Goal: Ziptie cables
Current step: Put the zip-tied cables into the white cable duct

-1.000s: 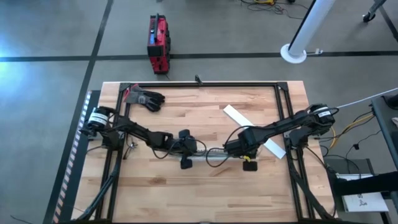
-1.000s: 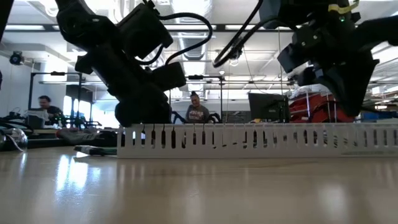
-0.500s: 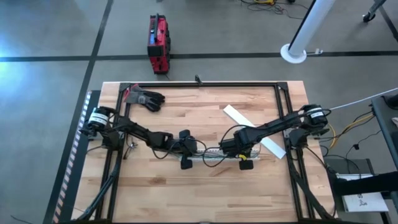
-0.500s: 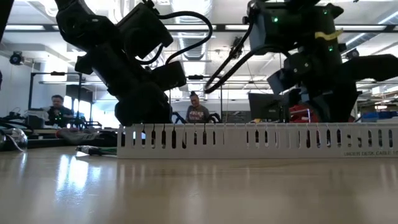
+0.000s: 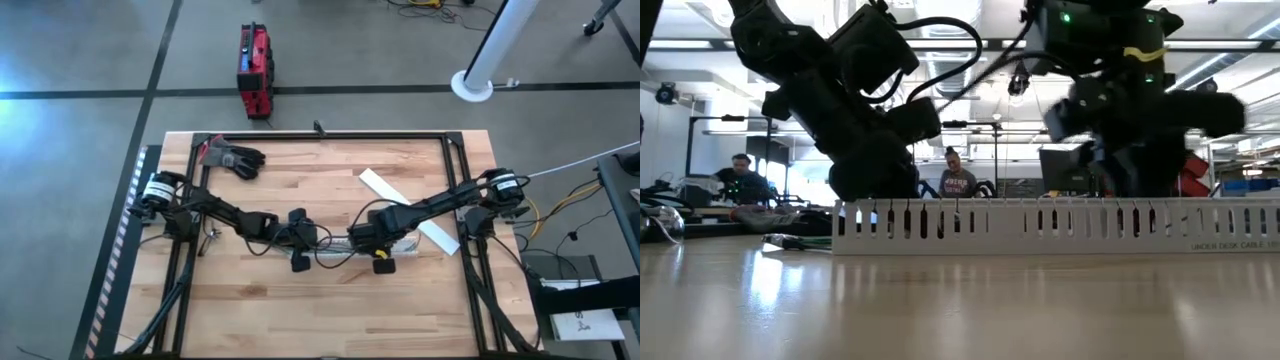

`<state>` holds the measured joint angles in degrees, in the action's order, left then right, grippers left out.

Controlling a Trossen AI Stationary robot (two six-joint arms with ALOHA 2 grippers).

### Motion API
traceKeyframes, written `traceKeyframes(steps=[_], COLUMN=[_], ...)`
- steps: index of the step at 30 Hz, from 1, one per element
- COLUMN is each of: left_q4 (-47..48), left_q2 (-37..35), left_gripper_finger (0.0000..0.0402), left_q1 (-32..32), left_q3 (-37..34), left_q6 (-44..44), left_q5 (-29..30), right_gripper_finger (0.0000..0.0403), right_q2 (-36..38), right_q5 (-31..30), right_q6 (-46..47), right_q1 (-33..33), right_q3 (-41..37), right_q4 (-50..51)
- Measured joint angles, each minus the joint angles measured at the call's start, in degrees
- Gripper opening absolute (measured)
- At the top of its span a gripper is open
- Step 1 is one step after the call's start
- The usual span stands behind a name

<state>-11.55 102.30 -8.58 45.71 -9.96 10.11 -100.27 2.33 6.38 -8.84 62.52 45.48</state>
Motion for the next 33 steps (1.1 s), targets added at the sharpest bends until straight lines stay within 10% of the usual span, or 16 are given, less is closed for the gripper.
traceKeyframes(steps=[27, 33], left_q4=[0.8, 3.4], left_q2=[-0.2, -1.2], left_gripper_finger=[0.0001, 0.0001], left_q1=[0.0, -0.1], left_q3=[0.0, 0.0], left_q6=[1.2, 1.9], left_q5=[-0.2, -0.2], right_gripper_finger=[0.0163, 0.0154], right_q2=[3.1, 7.3], right_q5=[-5.6, -14.7], right_q6=[-1.3, 4.1], right_q1=[-0.3, -1.7], right_q3=[12.6, 14.8], right_q4=[18.4, 27.8])
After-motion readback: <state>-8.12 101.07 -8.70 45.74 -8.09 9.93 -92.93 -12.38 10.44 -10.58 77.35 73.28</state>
